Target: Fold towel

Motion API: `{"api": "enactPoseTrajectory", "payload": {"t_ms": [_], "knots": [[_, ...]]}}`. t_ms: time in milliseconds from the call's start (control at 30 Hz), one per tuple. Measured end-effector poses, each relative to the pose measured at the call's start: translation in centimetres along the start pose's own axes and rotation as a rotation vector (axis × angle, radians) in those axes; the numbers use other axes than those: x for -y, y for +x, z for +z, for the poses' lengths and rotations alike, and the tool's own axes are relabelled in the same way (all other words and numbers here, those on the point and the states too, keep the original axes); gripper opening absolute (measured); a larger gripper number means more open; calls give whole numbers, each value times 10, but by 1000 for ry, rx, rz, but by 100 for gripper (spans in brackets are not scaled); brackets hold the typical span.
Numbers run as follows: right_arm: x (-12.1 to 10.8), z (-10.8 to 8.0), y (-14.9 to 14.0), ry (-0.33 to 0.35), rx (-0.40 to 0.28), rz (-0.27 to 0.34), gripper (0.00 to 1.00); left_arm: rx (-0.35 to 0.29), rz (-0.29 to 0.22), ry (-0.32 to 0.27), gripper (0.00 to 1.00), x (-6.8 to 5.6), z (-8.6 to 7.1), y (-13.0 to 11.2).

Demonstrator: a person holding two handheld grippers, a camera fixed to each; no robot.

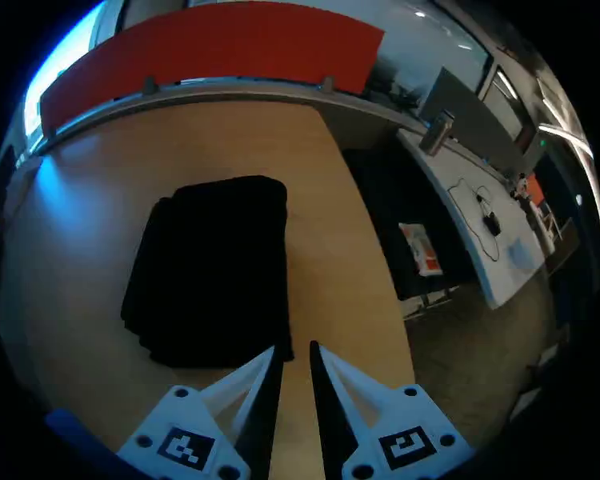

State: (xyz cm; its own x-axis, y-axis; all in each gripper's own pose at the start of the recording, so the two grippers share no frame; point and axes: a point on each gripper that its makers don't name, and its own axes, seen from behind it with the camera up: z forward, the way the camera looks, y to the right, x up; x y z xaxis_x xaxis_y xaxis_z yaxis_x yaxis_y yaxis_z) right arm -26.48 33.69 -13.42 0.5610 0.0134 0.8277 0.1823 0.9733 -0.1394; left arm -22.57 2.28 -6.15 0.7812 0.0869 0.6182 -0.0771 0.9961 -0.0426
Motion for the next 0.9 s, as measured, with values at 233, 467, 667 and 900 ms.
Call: {"api": "enactPoseTrajectory", "payload": {"t_ms": [233,467,667,900], "knots": [[5,-11,8,4,-47,19,62,-8,-8,0,92,0,1,4],[16,-18,17,17,-90,34,90,-14,-20,-5,92,-2,2,7],[29,-28,34,28,-161,31,93,-30,-36,-13,92,-3,2,13],[52,-50,71,51,-314,45,93,-67,-81,-28,92,-6,2,26]]}}
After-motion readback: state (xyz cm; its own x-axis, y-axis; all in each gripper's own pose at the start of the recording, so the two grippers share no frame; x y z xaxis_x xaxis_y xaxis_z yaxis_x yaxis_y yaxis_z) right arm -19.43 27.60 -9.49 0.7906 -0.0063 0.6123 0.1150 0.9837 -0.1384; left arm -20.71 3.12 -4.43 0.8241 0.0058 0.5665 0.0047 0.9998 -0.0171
